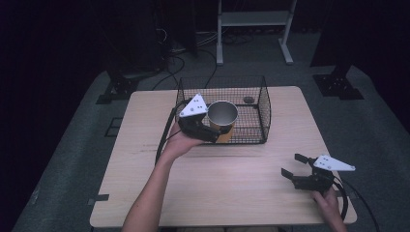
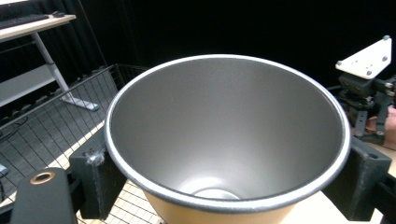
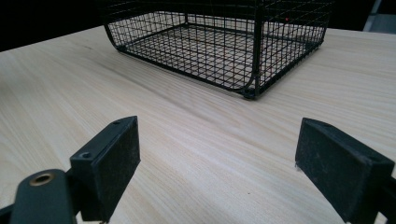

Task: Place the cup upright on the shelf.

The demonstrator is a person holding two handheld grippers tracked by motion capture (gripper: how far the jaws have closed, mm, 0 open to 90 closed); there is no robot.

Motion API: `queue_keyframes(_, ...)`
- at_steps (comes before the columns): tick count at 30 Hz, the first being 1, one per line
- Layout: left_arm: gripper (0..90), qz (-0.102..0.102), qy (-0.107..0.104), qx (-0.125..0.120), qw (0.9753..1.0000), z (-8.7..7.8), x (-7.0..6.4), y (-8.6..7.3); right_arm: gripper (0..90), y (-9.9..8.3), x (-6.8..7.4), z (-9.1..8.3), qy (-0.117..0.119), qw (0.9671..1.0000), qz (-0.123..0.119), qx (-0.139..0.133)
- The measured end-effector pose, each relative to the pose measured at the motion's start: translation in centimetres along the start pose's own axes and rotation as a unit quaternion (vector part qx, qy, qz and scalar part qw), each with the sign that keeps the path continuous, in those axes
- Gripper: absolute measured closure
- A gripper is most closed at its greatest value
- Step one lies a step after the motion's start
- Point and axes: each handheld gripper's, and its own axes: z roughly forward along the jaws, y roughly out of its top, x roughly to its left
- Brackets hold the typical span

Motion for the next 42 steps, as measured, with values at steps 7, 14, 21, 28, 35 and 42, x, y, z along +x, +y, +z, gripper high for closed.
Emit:
queue_keyframes(7, 13.7, -0.002, -0.001, 0.004, 1.0000, 0.7, 1.2, 0.7, 12.9, 0.0, 0.0, 0.0, 0.001, 1.0000, 0.000, -0.001)
queue_keyframes(14, 13.7, -0.006, -0.002, 0.011, 0.9999, 1.7, 2.4, 1.2, 12.9, 0.0, 0.0, 0.0, 0.002, 1.0000, 0.001, -0.002)
queue_keyframes(21, 13.7, -0.005, -0.001, 0.019, 0.9998, 2.8, 3.4, 1.6, 12.9, 0.0, -0.1, 0.0, 0.002, 1.0000, 0.002, -0.003)
queue_keyframes(28, 13.7, -0.017, -0.001, 0.023, 0.9996, 3.7, 4.6, 1.5, 12.9, 0.0, -0.1, 0.0, 0.002, 1.0000, 0.001, -0.003)
queue_keyframes(35, 13.7, -0.027, 0.002, 0.026, 0.9993, 4.7, 5.6, 0.9, 12.9, 0.0, -0.1, -0.1, 0.003, 1.0000, 0.003, -0.004)
queue_keyframes(42, 13.7, -0.037, 0.008, 0.034, 0.9987, 5.4, 6.7, 0.4, 12.9, 0.0, -0.1, -0.1, 0.004, 1.0000, 0.004, -0.004)
